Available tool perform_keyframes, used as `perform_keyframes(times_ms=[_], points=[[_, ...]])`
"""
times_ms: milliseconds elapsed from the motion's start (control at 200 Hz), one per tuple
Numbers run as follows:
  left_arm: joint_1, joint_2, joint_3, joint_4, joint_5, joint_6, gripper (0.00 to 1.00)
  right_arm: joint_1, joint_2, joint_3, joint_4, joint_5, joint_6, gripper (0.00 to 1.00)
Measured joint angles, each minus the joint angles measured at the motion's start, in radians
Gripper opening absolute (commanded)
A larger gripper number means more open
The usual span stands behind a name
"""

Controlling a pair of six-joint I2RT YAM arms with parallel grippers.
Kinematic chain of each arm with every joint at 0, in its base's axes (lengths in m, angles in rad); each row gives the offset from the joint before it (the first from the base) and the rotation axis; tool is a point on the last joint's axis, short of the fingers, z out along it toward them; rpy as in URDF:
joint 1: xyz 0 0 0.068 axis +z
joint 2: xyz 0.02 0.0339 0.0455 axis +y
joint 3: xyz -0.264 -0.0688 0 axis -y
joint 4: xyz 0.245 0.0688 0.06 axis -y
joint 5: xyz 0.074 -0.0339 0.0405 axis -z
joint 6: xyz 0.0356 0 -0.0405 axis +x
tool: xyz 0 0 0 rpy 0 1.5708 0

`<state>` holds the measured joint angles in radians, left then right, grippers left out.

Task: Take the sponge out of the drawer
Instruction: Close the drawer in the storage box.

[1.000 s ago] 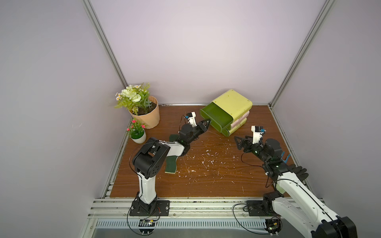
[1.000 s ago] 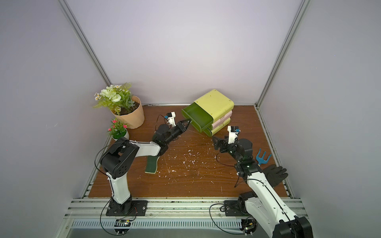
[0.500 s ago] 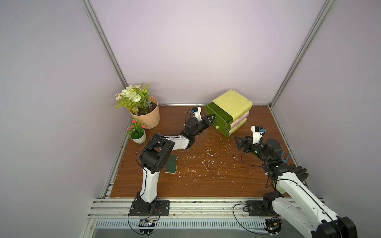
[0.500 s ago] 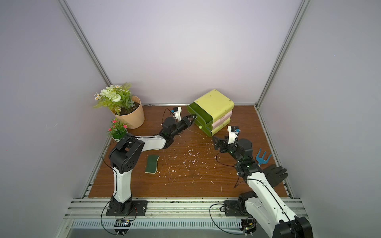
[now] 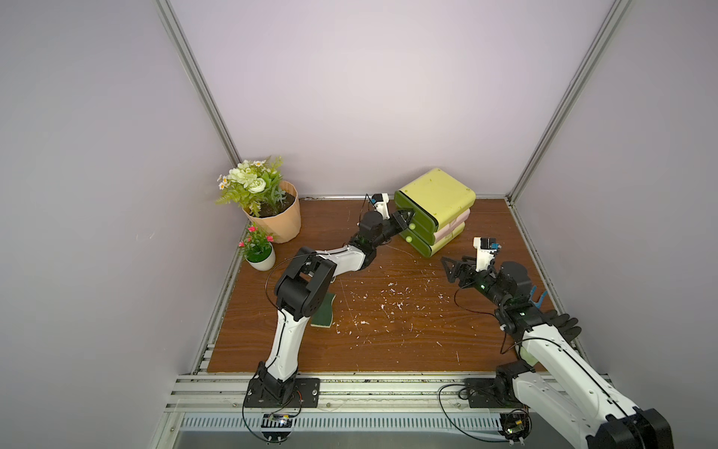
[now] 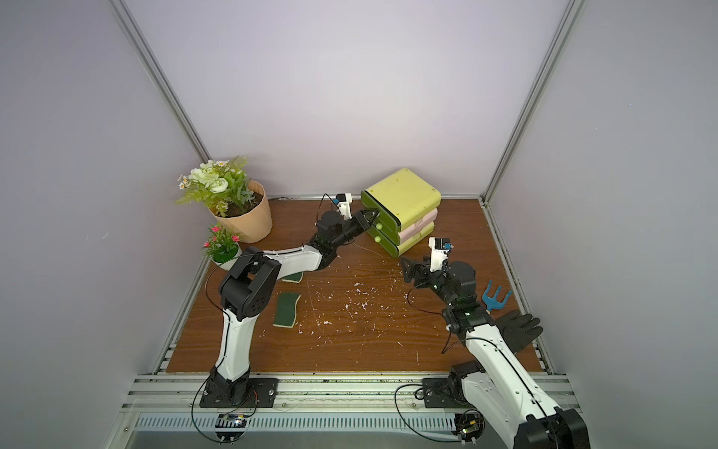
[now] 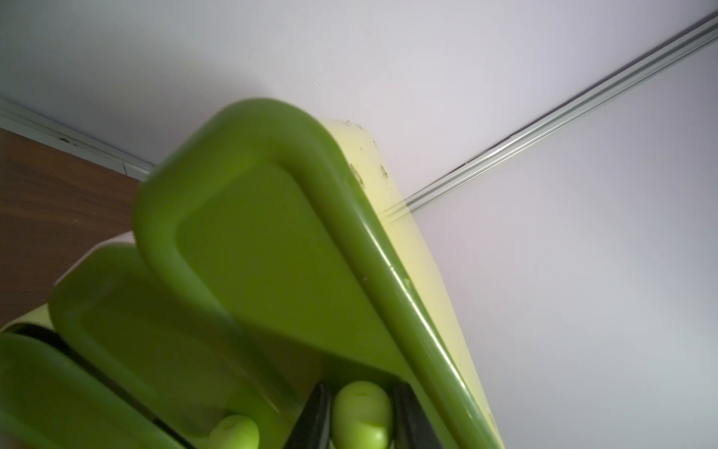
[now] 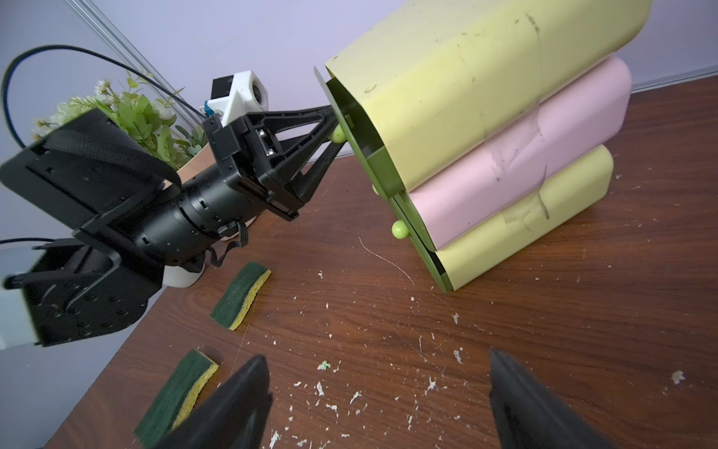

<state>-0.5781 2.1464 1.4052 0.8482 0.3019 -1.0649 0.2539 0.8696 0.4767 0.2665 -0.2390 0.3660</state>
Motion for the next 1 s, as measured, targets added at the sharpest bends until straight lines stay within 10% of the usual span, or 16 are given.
perform_keyframes(times_ms=[275,651,1001], points=[[-0.01,0.047,0.089,-0.046,-0.007,0.003,0.31,0.0,0.0,0.0,0.0,0.0,0.0,0.91],[-0.011,0.054,0.066,-0.044,-0.037,0.015,0.67,0.0,0.0,0.0,0.0,0.0,0.0,0.92],[-0.017,-0.034,-0.163,0.055,-0.08,-0.019,0.68,0.0,0.0,0.0,0.0,0.0,0.0,0.91]])
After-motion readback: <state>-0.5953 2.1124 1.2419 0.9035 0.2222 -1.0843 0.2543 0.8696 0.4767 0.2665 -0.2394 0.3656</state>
